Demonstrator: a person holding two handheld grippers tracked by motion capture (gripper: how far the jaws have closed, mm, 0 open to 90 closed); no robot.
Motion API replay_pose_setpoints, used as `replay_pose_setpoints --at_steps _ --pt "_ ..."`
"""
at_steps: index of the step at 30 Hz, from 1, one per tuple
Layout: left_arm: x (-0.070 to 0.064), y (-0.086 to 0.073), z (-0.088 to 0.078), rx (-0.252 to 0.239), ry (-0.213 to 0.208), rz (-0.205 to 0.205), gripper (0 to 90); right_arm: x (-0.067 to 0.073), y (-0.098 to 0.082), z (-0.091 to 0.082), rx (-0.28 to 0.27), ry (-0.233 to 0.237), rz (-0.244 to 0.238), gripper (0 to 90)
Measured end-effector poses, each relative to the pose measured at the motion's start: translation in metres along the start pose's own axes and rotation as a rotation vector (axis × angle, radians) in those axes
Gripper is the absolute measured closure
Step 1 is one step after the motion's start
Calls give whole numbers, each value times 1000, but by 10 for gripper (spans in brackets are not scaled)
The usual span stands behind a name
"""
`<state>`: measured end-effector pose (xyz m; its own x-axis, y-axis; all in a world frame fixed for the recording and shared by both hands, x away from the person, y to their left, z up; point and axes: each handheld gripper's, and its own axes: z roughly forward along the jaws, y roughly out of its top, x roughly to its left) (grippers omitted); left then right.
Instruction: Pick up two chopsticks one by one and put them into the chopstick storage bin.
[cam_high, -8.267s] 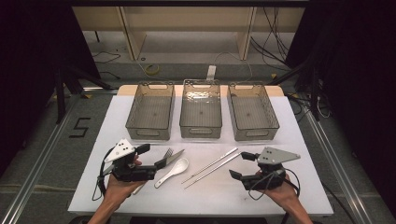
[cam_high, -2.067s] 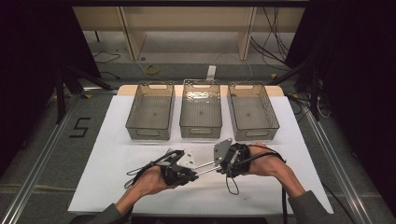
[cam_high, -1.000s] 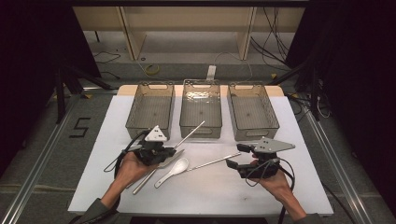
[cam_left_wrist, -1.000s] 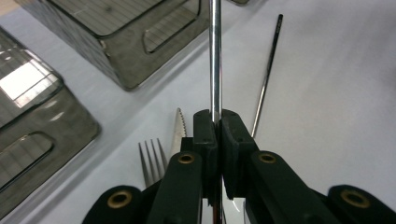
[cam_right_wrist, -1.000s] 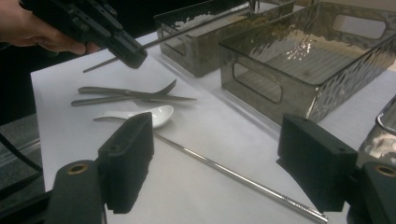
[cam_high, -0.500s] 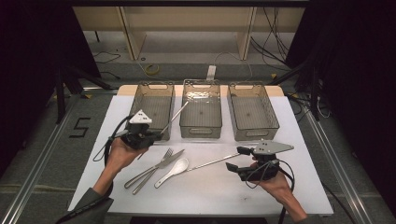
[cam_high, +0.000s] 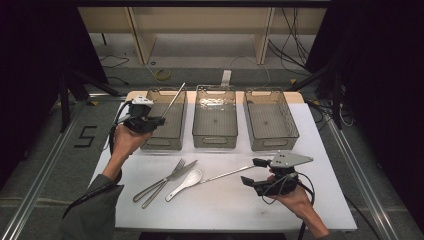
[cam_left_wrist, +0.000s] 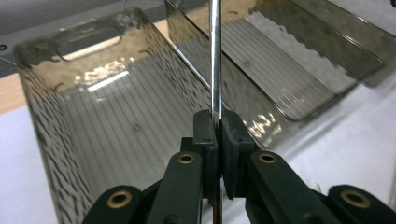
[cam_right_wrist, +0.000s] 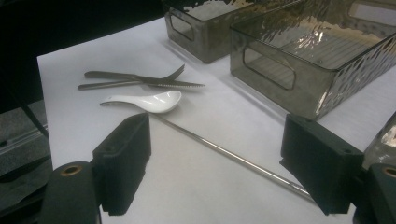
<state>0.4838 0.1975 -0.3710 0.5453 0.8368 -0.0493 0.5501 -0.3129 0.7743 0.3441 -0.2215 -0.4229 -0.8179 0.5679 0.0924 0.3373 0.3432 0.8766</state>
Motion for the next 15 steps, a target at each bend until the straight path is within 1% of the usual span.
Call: replay_pose_setpoints --at_steps 4,6,8,10,15 --pt "7 11 3 -12 13 -11 850 0 0 0 2 4 6 252" --pt "9 16 4 -19 25 -7 850 0 0 1 3 8 3 251" --pt "13 21 7 -25 32 -13 850 1 0 1 1 10 2 250" --pt "17 25 10 -26 43 -7 850 2 0 1 2 11 -3 248" --pt "28 32 15 -38 59 -28 850 1 0 1 0 15 0 248"
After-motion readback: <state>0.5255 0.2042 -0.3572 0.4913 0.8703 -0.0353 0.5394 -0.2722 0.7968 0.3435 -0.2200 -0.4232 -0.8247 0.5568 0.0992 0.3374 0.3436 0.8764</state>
